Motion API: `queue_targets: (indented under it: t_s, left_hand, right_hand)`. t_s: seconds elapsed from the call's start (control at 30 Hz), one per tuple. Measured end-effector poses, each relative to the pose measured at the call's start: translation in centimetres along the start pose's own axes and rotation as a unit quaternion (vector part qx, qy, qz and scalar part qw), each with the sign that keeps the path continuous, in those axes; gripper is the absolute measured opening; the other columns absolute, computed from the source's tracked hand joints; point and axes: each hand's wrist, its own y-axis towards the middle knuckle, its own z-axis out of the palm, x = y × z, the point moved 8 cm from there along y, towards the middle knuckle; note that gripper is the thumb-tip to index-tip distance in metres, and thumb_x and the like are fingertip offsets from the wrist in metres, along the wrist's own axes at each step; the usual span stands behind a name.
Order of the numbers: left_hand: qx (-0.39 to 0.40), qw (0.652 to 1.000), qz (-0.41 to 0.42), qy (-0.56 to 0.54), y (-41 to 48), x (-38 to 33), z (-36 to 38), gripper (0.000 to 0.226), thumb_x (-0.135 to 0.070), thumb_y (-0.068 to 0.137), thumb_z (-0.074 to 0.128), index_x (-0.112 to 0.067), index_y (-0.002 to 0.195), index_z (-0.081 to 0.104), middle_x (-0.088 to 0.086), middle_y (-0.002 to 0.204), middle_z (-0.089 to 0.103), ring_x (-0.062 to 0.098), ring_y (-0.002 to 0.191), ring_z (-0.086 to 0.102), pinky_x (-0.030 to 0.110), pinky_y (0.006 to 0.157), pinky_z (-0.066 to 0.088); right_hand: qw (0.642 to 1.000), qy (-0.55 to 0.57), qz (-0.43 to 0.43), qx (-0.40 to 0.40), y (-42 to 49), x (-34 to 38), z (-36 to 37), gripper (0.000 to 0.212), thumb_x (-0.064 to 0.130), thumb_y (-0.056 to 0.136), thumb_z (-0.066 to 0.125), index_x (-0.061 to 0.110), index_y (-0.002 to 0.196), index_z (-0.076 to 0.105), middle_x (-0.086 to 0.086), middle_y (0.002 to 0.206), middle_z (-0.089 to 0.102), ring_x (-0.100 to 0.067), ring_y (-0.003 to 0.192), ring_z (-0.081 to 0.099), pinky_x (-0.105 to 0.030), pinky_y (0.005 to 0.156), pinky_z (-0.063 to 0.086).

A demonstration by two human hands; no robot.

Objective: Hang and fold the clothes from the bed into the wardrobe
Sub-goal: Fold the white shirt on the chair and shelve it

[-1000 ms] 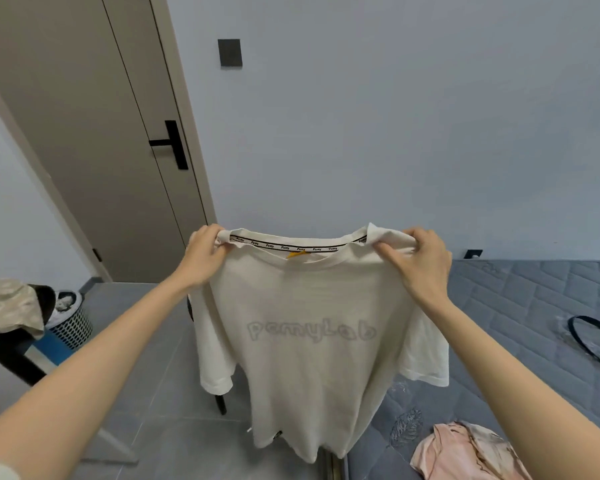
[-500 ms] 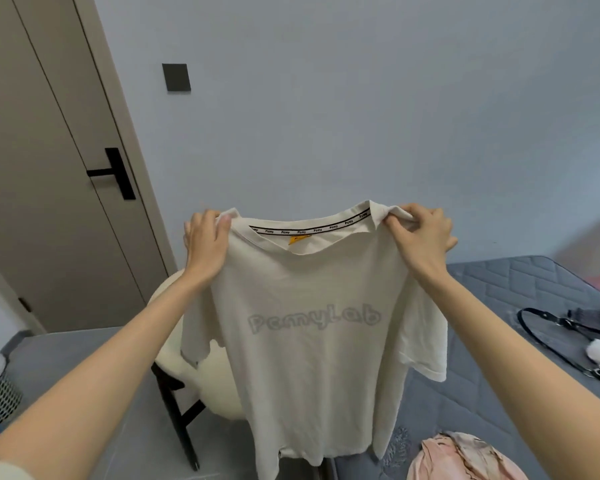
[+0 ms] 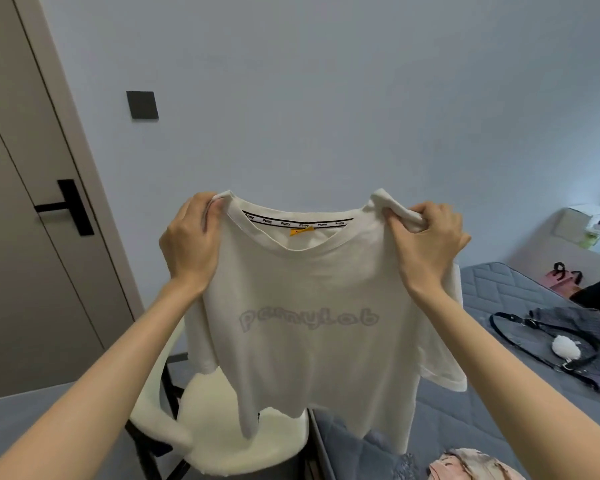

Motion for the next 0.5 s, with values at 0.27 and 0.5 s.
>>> queue_targets:
  t_s: [0.27, 0.5]
  left_hand:
    - [0.05, 0.999, 0.004, -0.021, 0.2, 4.4, 2.4, 0.024, -0.052, 0.095, 0.048, -0.031, 0.094, 0.06, -0.008, 0.079, 0.065, 0.015, 0.072, 0.056, 0.027, 0.062, 0.035]
    - [0.279, 0.955, -0.051, 0.086, -4.4, 13.5, 12.3, 0.029, -0.061, 0.092, 0.042, -0.036, 0.087, 0.055, -0.014, 0.069, 0.055, 0.016, 0.072, 0.053, 0.03, 0.061, 0.035]
  right_hand:
    - [0.999, -0.039, 0.012, 0.011, -1.0, -1.2, 4.4, 0.023, 0.036, 0.081, 0.069, 0.022, 0.073, 0.052, 0.0, 0.084, 0.061, -0.023, 0.092, 0.05, -0.03, 0.077, 0.02]
    - [0.983, -0.117, 0.081, 0.114, -3.8, -11.4, 13.2, 0.027, 0.041, 0.081, 0.07, 0.015, 0.075, 0.062, 0.0, 0.084, 0.062, -0.026, 0.094, 0.05, -0.032, 0.074, 0.017]
